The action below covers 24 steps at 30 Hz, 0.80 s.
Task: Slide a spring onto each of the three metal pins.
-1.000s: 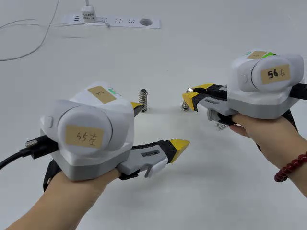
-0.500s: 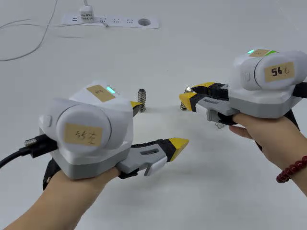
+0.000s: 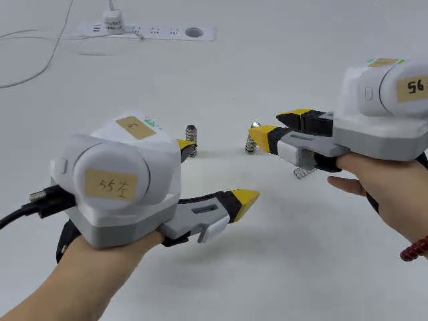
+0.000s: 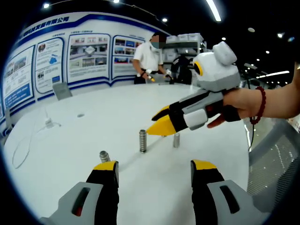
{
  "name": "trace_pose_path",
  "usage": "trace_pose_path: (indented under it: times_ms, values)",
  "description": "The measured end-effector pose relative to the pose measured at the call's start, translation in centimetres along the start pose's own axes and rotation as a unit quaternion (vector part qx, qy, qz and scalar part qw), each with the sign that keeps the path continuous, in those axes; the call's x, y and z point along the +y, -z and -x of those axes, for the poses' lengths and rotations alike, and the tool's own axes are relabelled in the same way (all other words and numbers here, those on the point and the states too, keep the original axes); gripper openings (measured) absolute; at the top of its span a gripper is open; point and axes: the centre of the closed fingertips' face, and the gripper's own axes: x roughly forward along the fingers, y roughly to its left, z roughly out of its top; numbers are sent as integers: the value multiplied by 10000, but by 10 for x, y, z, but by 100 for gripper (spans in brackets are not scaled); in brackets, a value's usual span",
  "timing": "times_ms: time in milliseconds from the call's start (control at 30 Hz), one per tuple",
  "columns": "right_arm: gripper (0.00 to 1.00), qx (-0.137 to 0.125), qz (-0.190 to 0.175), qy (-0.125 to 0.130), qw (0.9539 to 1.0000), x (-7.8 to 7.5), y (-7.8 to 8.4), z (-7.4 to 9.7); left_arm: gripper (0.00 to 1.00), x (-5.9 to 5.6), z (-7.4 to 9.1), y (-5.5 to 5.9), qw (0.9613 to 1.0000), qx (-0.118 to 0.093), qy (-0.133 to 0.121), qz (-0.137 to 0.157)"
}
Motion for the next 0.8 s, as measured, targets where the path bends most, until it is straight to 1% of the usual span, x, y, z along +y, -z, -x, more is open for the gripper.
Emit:
trace_pose_path:
  times_ms: [100,267,367,467,533,800]
  values:
    - [34,-12,-4,14,10000,-2,0,7,63,-1,-2,-2,10000,-18,29,13]
    - [37,-52,-24,82,9999,-11,-1,18,63,-3,-8,-6,9999,-55,96,66]
    - [40,-42,6,153,9999,-18,2,27,64,-6,-13,-10,9999,-76,138,26]
    - [42,-43,-62,216,9997,-24,4,34,64,-8,-17,-13,9998,-82,191,-6]
    - [42,-18,-59,271,9996,-29,7,39,64,-12,-20,-14,9997,-44,249,-52]
    - [43,7,-86,328,9994,-41,13,52,60,-20,-33,-14,9989,137,371,-256]
